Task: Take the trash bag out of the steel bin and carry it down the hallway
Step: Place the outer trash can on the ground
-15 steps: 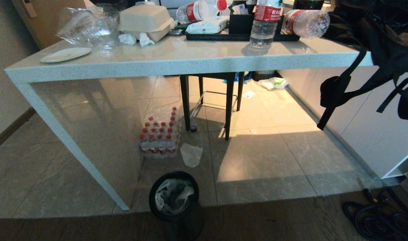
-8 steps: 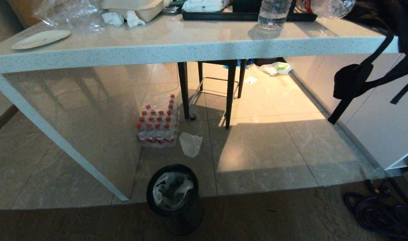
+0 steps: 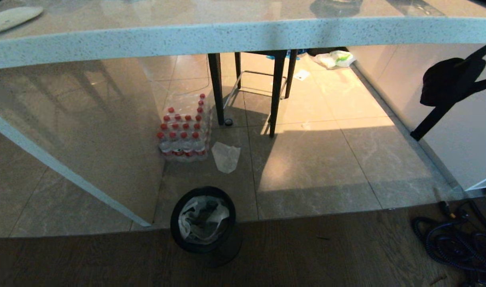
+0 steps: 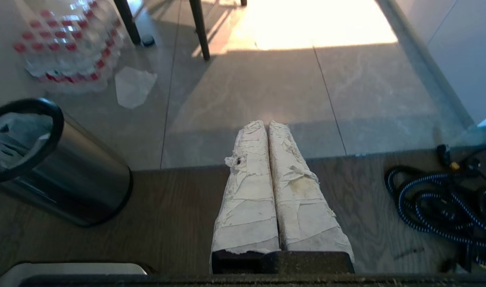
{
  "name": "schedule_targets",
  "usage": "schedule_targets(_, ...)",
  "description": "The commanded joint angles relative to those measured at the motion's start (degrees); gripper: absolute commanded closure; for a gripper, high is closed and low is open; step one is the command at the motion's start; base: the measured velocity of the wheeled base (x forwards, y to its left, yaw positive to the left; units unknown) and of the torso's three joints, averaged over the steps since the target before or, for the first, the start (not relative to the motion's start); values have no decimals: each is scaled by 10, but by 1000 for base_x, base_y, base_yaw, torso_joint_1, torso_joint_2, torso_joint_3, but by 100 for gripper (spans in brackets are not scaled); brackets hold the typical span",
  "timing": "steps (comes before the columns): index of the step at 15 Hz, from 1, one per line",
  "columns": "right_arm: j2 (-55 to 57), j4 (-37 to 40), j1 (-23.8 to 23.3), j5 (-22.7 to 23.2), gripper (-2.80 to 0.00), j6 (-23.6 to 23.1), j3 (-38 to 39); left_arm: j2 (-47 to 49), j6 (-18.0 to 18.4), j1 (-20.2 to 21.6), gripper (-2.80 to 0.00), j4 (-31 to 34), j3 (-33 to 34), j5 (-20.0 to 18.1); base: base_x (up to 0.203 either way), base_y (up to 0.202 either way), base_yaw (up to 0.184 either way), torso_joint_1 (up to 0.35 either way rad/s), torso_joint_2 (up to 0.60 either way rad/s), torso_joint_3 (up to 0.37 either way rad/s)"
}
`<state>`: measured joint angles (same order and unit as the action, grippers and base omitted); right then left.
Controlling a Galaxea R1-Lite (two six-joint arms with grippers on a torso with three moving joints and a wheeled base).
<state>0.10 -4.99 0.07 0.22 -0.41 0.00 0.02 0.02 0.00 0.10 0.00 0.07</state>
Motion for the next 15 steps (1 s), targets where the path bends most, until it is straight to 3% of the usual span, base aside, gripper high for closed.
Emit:
schedule_targets(1,1,0,0,0,0,0,20,1,0,0,0,0,0,0,0,0,0,0,2,-195)
schedule_targets(5,-1,-3,0,0,0,3,21,1,-2,0,0,0,0,0,0,0,0,2,2,-179)
schedule_targets(11,-1,-3,0,0,0,2,21,1,4,0,0,3,-1,-1,0,0,0,1,1,-16)
schedule_targets(15,-1,-3,0,0,0,2,21,3,62,0,0,12,-7,-9,0,0,0,0,0,0)
